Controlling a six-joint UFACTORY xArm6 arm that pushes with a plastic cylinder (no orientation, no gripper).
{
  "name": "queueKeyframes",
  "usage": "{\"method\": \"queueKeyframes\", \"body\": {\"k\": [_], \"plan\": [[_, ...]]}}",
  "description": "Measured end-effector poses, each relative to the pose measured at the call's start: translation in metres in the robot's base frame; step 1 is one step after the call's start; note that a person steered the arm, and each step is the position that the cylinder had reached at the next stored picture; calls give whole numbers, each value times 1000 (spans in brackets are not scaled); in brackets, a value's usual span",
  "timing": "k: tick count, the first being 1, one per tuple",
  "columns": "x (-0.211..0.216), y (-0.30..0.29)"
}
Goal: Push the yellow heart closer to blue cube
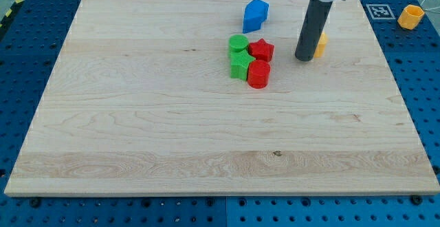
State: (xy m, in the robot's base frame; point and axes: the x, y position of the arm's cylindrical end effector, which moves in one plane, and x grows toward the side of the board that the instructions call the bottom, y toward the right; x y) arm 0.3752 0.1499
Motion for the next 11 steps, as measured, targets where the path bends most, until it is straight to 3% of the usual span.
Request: {"method": "queueKeyframes", "body": {"k": [2, 8, 10, 11], "plan": [[21, 18], [-62, 55], [-69, 16], [-74, 37]]}}
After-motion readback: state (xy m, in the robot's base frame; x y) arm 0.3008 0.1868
